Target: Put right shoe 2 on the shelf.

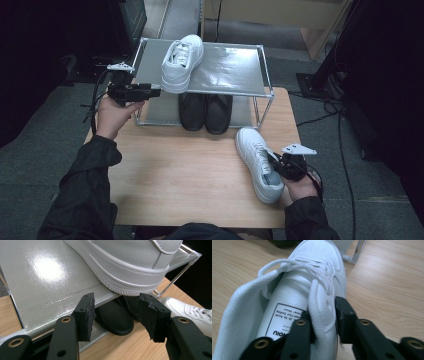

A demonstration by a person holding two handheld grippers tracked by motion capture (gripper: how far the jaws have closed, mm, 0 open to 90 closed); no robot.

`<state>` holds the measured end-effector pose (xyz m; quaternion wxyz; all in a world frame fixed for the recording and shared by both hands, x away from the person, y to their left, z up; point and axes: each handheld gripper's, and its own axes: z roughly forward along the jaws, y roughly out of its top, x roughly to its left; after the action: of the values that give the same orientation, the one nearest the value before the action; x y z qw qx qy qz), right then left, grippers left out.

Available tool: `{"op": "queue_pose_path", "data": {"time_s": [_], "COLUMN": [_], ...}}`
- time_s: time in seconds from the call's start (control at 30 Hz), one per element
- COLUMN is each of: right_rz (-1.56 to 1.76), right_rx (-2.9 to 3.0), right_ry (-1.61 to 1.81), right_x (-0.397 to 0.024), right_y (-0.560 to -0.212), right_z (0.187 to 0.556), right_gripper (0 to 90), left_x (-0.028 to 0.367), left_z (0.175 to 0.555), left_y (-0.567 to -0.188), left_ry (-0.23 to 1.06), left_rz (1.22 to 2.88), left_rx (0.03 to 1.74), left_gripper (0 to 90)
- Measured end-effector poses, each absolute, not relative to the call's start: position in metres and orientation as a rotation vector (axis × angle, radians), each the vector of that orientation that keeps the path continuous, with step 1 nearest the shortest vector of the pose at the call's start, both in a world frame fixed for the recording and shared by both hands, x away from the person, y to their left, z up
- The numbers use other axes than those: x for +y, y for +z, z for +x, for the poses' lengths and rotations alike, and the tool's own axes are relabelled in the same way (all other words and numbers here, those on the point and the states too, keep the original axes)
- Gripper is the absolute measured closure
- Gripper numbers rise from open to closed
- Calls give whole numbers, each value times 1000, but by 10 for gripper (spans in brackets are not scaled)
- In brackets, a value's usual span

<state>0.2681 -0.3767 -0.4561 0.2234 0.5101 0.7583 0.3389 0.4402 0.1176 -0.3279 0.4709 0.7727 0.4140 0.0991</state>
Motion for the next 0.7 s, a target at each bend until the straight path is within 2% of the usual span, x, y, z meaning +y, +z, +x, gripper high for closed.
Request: {"op": "queue_pose_path", "data": {"time_s": [0.07, 0.3, 0.7], "right_rz": [1421, 1445, 1356], "right_rx": [2087, 2112, 2138], "right_ry": [925, 943, 1075], "right_x": [-377, -371, -353], "right_y": [-454, -437, -374], "right_z": [269, 274, 275], "right_gripper": [822, 843, 844], "left_x": [116, 113, 112], "left_z": [440, 437, 433], "left_y": [-328, -326, -322], "left_ry": [243, 240, 231], "left_rz": [1902, 1899, 1906], "left_rx": [1010, 1003, 995], "left_gripper": [476, 467, 465]}}
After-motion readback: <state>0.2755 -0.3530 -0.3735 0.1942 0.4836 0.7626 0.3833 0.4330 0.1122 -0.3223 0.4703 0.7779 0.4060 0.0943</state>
